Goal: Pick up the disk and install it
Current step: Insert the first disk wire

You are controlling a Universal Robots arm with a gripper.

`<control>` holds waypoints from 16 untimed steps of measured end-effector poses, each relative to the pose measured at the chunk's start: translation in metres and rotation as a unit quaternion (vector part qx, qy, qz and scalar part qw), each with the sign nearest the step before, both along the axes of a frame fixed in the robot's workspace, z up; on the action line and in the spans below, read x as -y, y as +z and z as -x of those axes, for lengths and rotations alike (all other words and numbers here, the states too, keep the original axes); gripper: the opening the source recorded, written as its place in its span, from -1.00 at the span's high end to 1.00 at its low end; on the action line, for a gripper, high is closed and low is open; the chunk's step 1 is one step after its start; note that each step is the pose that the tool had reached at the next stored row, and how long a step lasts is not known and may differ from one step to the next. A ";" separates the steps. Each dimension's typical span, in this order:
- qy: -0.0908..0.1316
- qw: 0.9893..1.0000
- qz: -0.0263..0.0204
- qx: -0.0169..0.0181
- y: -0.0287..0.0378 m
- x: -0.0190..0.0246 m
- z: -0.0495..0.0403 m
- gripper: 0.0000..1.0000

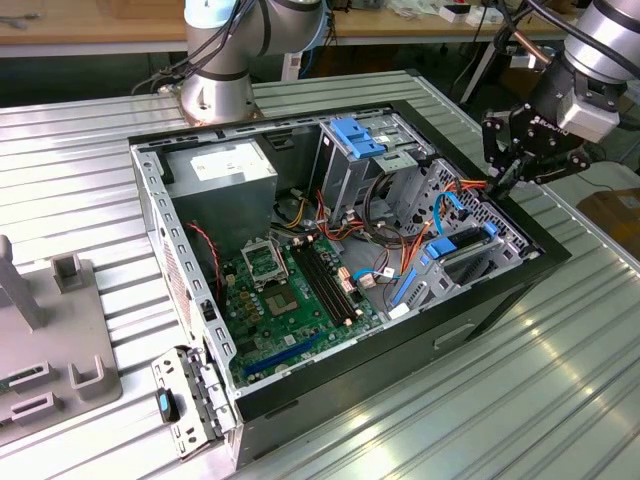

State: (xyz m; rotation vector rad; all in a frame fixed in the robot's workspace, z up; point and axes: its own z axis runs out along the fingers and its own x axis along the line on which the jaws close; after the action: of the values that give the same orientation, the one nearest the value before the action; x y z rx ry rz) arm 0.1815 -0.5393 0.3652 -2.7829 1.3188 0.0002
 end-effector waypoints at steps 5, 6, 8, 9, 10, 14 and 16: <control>0.000 1.000 0.000 0.000 0.0000 0.0000 0.0000 0.67; 0.000 1.000 0.000 0.000 0.0000 0.0000 0.0001 0.67; 0.000 1.000 0.000 0.002 0.0000 0.0000 0.0023 0.67; 0.000 1.000 0.000 0.006 0.0000 0.0000 0.0067 0.67; 0.000 1.000 0.000 0.008 0.0000 0.0000 0.0088 0.67; 0.000 1.000 0.000 0.018 0.0000 0.0001 0.0194 0.67; 0.000 1.000 0.000 0.024 0.0000 0.0002 0.0257 0.67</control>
State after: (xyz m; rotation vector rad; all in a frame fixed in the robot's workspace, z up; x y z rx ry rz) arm 0.1558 -0.5395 0.3652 -2.7643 1.3072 -0.0673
